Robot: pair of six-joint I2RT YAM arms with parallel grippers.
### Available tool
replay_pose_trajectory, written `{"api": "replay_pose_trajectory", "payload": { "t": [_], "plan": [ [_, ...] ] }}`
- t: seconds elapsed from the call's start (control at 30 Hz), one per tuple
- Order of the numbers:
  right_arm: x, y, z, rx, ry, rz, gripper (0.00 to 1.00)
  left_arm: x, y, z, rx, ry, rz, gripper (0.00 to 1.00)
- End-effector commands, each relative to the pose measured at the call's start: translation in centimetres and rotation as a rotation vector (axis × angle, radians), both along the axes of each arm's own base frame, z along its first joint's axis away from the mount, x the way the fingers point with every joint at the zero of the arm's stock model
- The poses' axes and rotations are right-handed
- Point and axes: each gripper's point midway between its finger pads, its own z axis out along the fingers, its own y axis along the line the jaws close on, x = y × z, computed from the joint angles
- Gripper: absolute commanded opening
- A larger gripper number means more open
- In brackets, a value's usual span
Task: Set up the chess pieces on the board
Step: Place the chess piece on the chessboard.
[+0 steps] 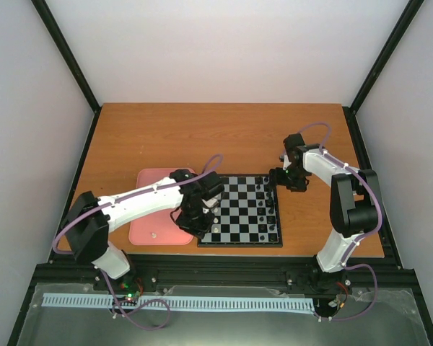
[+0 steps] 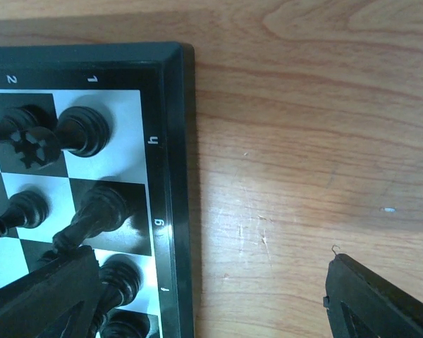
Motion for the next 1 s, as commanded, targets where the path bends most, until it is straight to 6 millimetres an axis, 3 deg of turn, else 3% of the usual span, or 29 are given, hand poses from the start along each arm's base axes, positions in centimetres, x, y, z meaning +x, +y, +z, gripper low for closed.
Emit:
{"api": "replay_pose_trajectory", "payload": {
  "t": [0.0,0.7,0.97],
  "plan": [
    [-0.4,0.1,-0.6,-0.008,0.009,0.005,1.0,0.1,-0.8,-1.3,-0.003,0.0,-0.048,0.06],
    [-0.3,0.1,-0.8,-0.011,0.014,0.008,1.0,1.4,-1.3,-5.8,0.079,0.0,-0.077,0.09],
    [-0.3,0.1,-0.9,-0.011,0.015,0.007,1.0,1.5,-1.3,-6.0,0.086,-0.002,-0.089,0.11]
  ]
}}
